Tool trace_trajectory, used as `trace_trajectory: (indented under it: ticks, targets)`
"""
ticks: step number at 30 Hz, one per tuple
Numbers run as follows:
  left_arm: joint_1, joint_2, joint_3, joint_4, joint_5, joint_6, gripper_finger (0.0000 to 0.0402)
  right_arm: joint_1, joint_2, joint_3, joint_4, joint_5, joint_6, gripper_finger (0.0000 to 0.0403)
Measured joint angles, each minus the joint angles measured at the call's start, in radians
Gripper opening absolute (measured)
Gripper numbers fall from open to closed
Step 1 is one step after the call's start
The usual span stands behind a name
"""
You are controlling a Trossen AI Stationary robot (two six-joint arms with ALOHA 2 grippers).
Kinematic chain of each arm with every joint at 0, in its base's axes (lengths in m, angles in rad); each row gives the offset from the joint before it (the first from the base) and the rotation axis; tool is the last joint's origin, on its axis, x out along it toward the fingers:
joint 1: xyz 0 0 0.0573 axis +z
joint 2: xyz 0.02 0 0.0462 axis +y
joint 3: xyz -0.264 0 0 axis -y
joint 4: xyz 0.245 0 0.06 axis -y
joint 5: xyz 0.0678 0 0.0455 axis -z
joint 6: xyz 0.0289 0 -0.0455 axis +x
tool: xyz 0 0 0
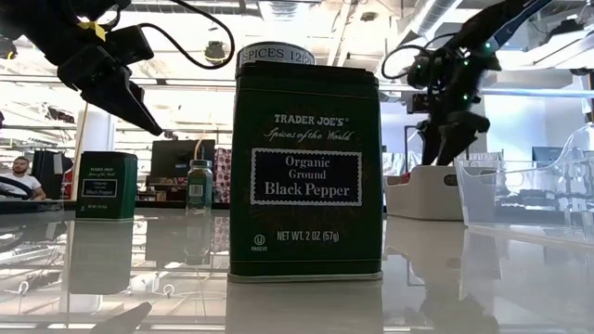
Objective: Sort spices by type
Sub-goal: Put the center red seasoning can into the gray bin, then move the middle left black seasoning can to the center of the table
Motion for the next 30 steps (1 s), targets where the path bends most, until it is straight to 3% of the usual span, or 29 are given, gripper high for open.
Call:
trace_trajectory:
  ticks: [8,13,17,22,30]
  targets:
    - [0.0,0.0,0.0,0.0,0.0,0.0,0.0298,0.004,-0.032,0.053,-0.052,0.0,0.258,0.0361]
    - [0.0,0.0,0.0,0.0,0.0,0.0,0.0298,0.043,-0.137,0.053,-0.052,-0.001,0.321,0.0361]
    - [0.0,0.0,0.0,0.0,0.0,0.0,0.0298,0.102,-0.233,0.053,-0.054,0.003,0.493,0.0361]
    - [0.0,0.0,0.0,0.003,0.0,0.028,0.0298,0.224,-0.327,0.054,-0.083,0.178,0.781,0.0352]
    - [0.0,0.0,0.0,0.013,0.0,0.002,0.0298,0.538,-0.359,0.054,-0.104,0.396,1.118,0.032]
